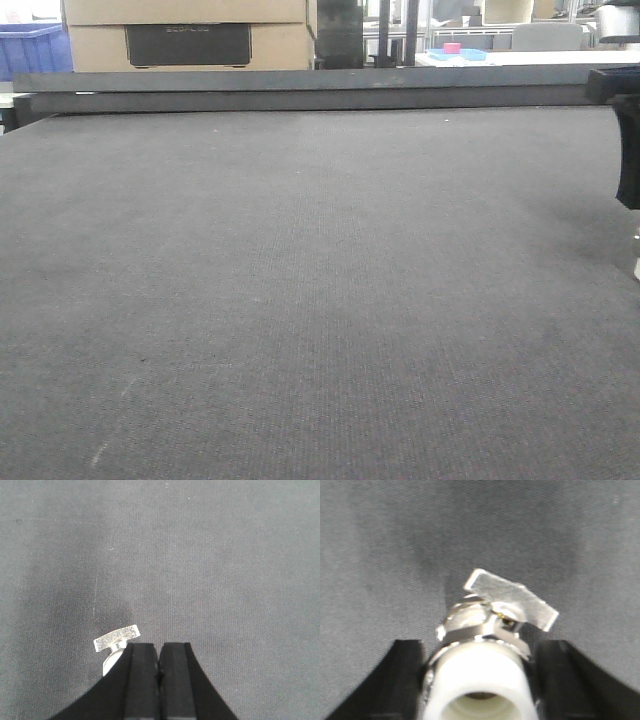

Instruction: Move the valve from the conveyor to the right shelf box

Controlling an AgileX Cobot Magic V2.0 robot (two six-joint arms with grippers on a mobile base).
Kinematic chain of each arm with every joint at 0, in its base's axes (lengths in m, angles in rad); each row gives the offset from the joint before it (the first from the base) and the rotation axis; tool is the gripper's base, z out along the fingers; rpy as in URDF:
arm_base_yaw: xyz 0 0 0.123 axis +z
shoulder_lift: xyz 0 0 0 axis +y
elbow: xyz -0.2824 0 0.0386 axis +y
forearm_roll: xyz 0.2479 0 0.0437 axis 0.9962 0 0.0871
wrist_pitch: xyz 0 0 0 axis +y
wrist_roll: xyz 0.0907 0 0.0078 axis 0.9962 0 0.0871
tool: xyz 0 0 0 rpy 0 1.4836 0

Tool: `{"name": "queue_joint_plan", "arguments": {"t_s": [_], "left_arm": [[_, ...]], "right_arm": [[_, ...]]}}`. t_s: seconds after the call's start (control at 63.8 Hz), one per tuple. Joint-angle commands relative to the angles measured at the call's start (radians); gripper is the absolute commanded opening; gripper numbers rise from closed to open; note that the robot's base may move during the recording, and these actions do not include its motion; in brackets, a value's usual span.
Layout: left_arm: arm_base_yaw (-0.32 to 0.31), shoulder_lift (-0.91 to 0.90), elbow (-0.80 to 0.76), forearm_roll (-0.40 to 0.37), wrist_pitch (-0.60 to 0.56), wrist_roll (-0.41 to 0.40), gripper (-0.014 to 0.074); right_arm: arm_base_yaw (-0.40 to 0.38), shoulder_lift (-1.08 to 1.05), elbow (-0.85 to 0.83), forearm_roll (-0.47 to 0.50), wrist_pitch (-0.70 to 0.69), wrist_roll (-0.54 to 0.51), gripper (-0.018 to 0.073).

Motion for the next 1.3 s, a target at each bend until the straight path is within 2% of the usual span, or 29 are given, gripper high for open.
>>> {"name": "queue_joint_plan", "arguments": {"t_s": [0.0, 0.047, 0.157, 0.392, 0.439, 0.517, 0.689, 0.799, 0.956, 1.285], "left_arm": [[-0.004, -0.002, -0.008, -0.006, 0.0, -0.002, -0.0111], [-0.004, -0.002, -0.008, -0.006, 0.0, -0.002, -0.0111], [-0.004, -0.002, -0.008, -0.006, 0.005, -0.002, -0.0111], [-0.004, -0.002, -0.008, 0.0, 0.039, -0.002, -0.0109], [-0.004, -0.002, -0.008, 0.002, 0.056, -0.002, -0.0084], [-0.004, -0.002, -0.008, 0.012, 0.085, -0.002, 0.0001], [-0.004, -0.002, -0.008, 0.041, 0.092, -0.002, 0.0332], [-0.004, 0.016, -0.01, 0.041, 0.108, -0.002, 0.0447], [-0.004, 0.09, -0.01, 0.041, 0.181, -0.002, 0.047], [-0.004, 0.245, -0.01, 0.069, 0.135, -0.002, 0.0465]], "right_arm": [[-0.001, -0.001, 0.004, -0.012, 0.007, -0.005, 0.0096], [-0.001, -0.001, 0.004, -0.011, 0.007, -0.005, 0.0012], [-0.001, -0.001, 0.004, -0.011, 0.007, -0.005, -0.0109], [-0.001, -0.001, 0.004, -0.011, 0.007, -0.005, -0.0124], [-0.001, -0.001, 0.004, -0.011, 0.007, -0.005, -0.0124], [-0.001, -0.001, 0.004, -0.011, 0.007, -0.005, -0.0124], [-0.001, -0.001, 0.004, -0.011, 0.007, -0.005, -0.0124], [-0.001, -0.001, 0.004, -0.009, 0.007, -0.005, -0.0124], [-0.001, -0.001, 0.004, -0.009, 0.007, -0.005, -0.0124], [-0.001, -0.001, 0.004, -0.009, 0.009, -0.005, -0.0124]]}}
